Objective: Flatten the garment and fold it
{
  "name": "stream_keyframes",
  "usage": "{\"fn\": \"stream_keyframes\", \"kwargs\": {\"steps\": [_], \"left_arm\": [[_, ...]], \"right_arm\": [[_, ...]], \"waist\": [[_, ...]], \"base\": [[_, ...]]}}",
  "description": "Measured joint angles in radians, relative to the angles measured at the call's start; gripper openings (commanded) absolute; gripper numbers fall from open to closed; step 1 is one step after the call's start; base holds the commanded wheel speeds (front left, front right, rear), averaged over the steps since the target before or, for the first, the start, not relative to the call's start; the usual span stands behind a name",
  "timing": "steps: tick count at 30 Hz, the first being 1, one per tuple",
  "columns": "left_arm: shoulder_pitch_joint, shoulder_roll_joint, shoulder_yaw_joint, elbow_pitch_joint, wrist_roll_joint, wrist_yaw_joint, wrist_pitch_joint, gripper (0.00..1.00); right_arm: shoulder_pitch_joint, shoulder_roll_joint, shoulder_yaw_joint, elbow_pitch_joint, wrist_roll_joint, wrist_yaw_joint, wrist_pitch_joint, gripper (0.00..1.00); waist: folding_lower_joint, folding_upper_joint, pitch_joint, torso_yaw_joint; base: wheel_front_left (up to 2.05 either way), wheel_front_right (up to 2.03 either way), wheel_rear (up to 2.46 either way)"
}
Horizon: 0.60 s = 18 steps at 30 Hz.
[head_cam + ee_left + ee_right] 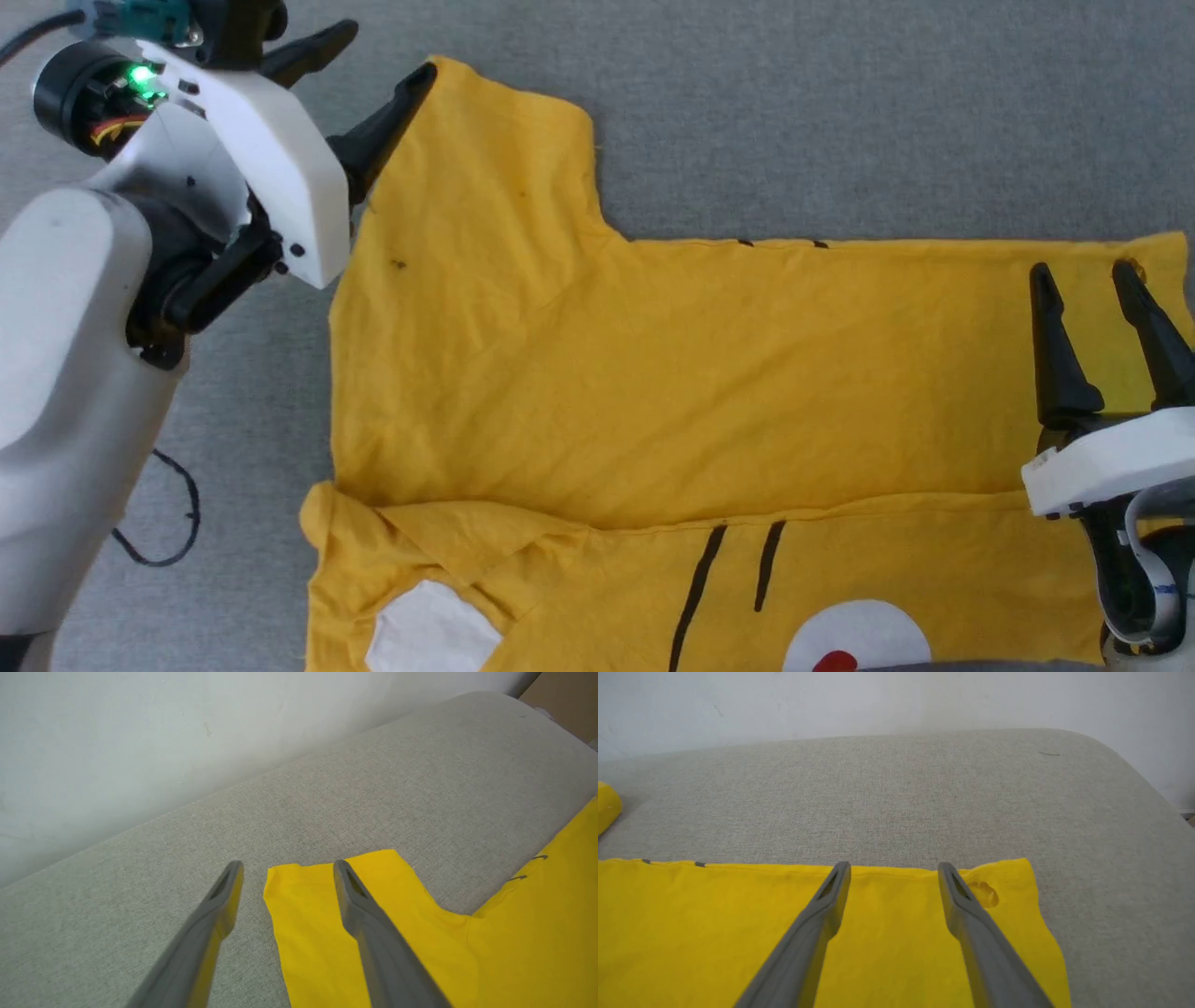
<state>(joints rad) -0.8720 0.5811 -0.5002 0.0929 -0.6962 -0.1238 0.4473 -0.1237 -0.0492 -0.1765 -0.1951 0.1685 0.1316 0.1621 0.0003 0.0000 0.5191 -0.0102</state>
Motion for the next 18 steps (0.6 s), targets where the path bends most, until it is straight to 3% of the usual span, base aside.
{"fn": "stream_keyframes", "kwargs": {"steps": [8, 13, 14, 15, 18], "left_arm": [[-0.065, 0.107, -0.101, 0.035, -0.127, 0.0, 0.043, 1.0], [-0.084, 0.122, -0.136, 0.074, -0.171, 0.0, 0.07, 1.0], [-0.094, 0.124, -0.141, 0.078, -0.178, 0.0, 0.072, 0.41], [-0.104, 0.128, -0.147, 0.08, -0.18, 0.0, 0.072, 0.0], [-0.114, 0.129, -0.154, 0.102, -0.183, 0.0, 0.043, 0.0]], "right_arm": [[-0.018, 0.0, -0.003, 0.036, 0.019, 0.0, -0.032, 1.0], [-0.018, 0.0, -0.009, 0.049, 0.025, 0.0, -0.044, 1.0], [-0.019, 0.0, -0.009, 0.049, 0.025, 0.0, -0.046, 1.0], [-0.019, 0.0, -0.01, 0.05, 0.025, 0.0, -0.049, 1.0], [-0.02, 0.0, -0.013, 0.05, 0.025, 0.0, -0.048, 1.0]], "waist": [[-0.0002, 0.0, 0.075, -0.068], [-0.0002, 0.0, 0.106, -0.103], [-0.0003, 0.0, 0.11, -0.108], [-0.0003, 0.0001, 0.113, -0.112], [-0.0002, 0.0, 0.112, -0.119]], "base": [[0.0, 0.0, 0.0], [0.0, 0.0, 0.0], [0.0, 0.0, 0.0], [0.0, 0.0, 0.0], [0.0, 0.0, 0.0]]}}
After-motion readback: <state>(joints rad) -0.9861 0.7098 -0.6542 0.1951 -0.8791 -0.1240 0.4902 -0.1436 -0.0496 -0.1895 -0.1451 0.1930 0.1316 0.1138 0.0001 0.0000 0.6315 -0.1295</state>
